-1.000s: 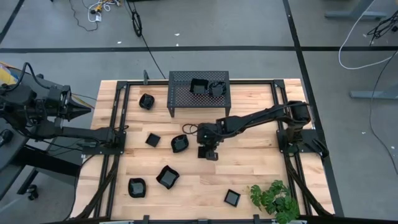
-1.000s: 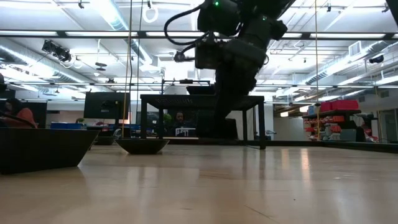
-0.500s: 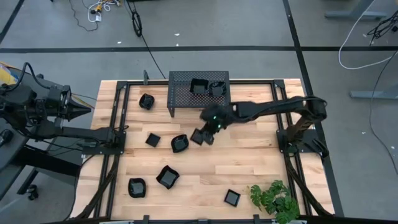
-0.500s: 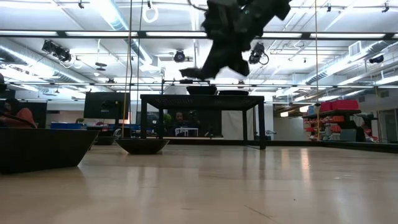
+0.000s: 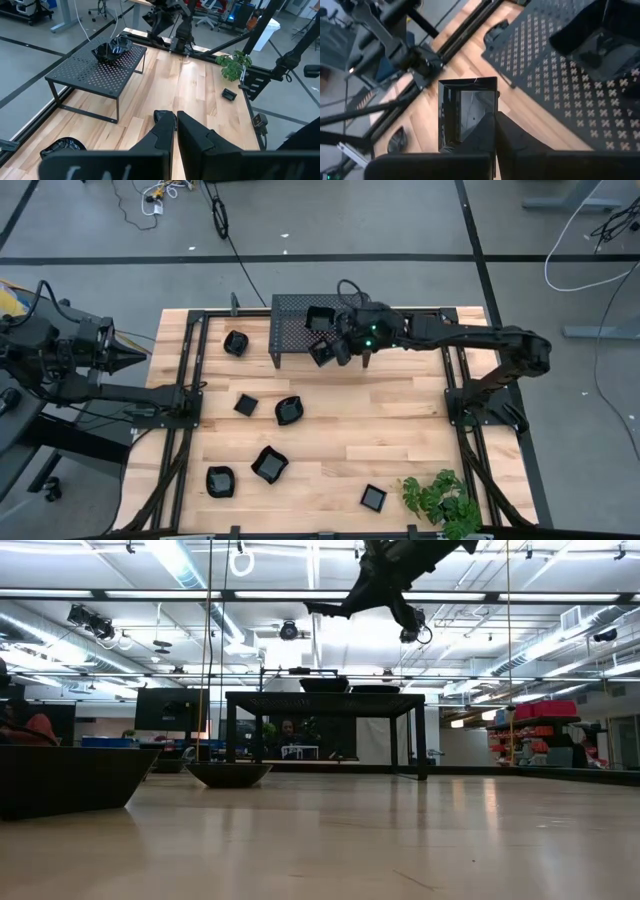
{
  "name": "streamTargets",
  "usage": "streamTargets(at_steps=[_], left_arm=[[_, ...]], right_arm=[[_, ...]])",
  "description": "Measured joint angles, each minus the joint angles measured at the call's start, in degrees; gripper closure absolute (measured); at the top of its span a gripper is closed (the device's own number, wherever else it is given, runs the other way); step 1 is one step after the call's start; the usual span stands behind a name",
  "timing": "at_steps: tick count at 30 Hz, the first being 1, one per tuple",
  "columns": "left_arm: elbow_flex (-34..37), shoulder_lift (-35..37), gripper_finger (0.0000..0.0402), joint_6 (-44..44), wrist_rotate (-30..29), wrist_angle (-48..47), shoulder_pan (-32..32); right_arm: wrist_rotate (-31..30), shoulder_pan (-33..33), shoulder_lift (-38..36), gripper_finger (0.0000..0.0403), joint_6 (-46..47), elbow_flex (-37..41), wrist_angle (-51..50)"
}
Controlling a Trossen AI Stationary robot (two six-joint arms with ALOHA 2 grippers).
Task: Pick & Place Mini shaped plates
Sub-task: Put the square plate on the shelf
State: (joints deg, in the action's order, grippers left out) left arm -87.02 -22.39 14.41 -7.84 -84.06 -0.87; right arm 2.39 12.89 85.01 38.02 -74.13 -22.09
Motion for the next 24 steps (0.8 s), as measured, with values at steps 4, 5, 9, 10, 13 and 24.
streamTargets(at_steps=[4,5,9,10,13,24], left_arm=[[0.00,0.00,0.0376,0.00,0.00,0.01,0.01],[0.00,0.00,0.0376,0.00,0.00,0.01,-0.02],[0.00,0.00,0.0376,0.00,0.00,0.00,0.00],[0.00,0.00,0.0376,0.00,0.00,-0.01,0.01],[0.00,0.00,0.0376,0.00,0.00,0.01,-0.01],[0.00,0.00,0.0376,0.00,0.00,0.01,0.00]], right_arm=[[0.05,0.44,0.01,0.0399,0.11,0.00,0.98],[0.07,0.44,0.01,0.0399,0.13,0.00,1.52],[0.20,0.49,0.01,0.0399,0.11,0.00,3.80],[0.25,0.48,0.01,0.0399,0.11,0.00,4.54],[1.61,0.50,0.01,0.0399,-0.17,0.00,6.68],[3.18,0.57,0.01,0.0399,-1.63,0.00,10.60]])
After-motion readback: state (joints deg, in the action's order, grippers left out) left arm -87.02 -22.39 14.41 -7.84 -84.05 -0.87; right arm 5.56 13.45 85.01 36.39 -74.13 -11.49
